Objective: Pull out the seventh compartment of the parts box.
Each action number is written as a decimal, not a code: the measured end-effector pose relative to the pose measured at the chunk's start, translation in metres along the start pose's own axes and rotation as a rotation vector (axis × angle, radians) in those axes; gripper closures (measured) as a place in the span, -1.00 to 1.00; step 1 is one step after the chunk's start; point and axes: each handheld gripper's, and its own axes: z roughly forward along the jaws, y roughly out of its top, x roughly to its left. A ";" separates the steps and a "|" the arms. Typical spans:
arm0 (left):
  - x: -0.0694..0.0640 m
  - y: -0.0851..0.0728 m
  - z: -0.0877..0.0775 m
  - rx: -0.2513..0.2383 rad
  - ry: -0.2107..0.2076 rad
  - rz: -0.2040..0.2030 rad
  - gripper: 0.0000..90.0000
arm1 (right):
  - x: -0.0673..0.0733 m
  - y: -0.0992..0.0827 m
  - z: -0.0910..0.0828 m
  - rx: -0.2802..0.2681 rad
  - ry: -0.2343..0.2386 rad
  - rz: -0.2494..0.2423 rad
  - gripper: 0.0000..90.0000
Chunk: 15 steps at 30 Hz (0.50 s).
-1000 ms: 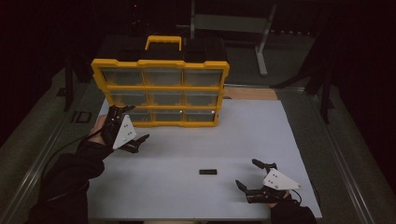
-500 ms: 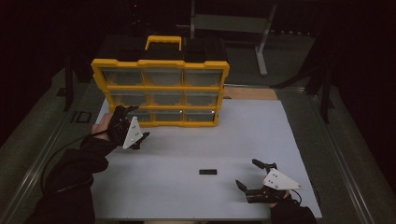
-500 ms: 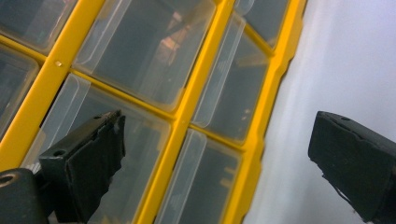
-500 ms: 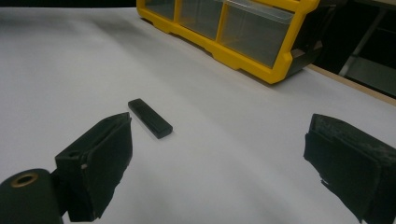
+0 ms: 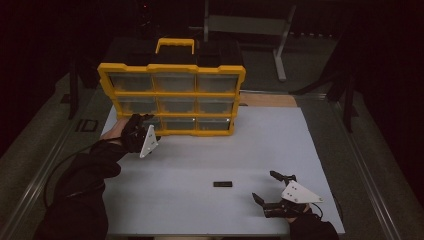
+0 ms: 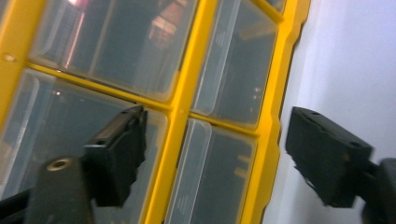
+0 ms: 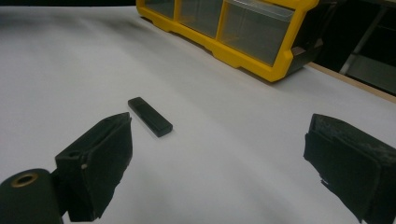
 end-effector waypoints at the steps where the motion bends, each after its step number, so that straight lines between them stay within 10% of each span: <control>1: 0.000 -0.001 0.001 0.006 -0.003 0.007 -0.42 | 0.000 0.000 0.000 0.001 0.000 -0.002 -0.83; 15: -0.007 -0.011 0.023 0.106 0.038 0.036 -0.03 | 0.001 -0.001 0.001 0.012 0.004 0.003 -0.83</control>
